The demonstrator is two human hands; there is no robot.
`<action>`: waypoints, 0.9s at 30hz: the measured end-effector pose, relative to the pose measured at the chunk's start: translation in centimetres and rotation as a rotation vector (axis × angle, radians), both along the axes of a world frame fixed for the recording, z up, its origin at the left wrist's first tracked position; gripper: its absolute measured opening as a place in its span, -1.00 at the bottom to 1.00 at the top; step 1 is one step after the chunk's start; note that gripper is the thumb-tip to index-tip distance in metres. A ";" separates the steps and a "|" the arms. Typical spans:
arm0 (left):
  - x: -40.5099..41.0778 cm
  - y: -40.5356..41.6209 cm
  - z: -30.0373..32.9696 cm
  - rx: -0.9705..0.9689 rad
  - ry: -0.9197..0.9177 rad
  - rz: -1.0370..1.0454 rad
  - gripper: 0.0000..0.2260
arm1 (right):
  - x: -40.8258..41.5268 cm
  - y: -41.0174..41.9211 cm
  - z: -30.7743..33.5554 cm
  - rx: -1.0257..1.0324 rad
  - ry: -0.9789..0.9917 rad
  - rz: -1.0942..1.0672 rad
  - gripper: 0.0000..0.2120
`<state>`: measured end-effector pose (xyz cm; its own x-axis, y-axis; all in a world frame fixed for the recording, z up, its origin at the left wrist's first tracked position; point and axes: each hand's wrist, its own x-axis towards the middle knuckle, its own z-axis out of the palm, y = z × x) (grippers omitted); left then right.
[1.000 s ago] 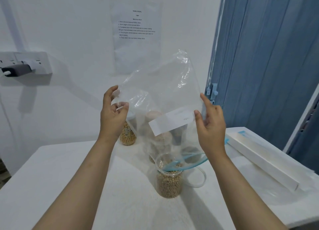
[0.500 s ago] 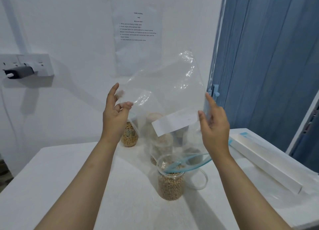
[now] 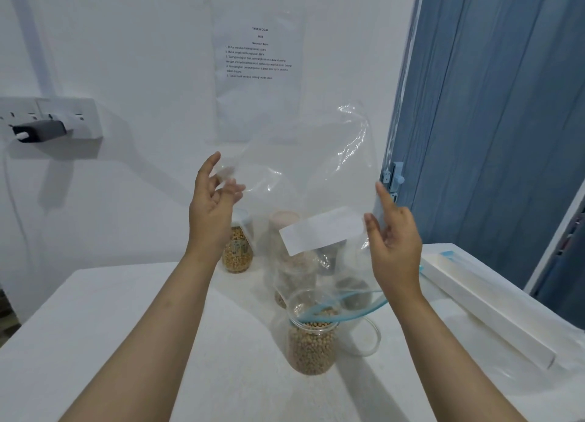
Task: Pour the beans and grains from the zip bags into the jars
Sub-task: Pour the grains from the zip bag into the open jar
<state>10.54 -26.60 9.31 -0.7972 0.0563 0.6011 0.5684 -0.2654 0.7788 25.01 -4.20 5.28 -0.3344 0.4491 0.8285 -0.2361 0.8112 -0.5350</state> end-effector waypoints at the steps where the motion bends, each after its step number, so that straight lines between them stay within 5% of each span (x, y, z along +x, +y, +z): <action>1: 0.0 0.0 0.1 0.015 -0.002 0.013 -0.67 | 0.0 -0.1 -0.2 0.004 -0.010 -0.002 -0.54; 15: 0.2 -0.1 0.5 0.031 0.028 0.040 -0.86 | -0.3 -0.5 -0.6 -0.037 0.004 -0.014 -0.56; 27: -1.1 -1.0 0.8 0.051 0.019 0.131 -0.73 | -0.3 -0.6 -0.6 -0.044 0.011 -0.013 -0.54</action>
<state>9.45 -27.58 10.09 -0.7840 -0.0783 0.6158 0.6155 -0.2267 0.7548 24.74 -4.84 4.67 -0.3194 0.4896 0.8114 -0.2315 0.7900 -0.5677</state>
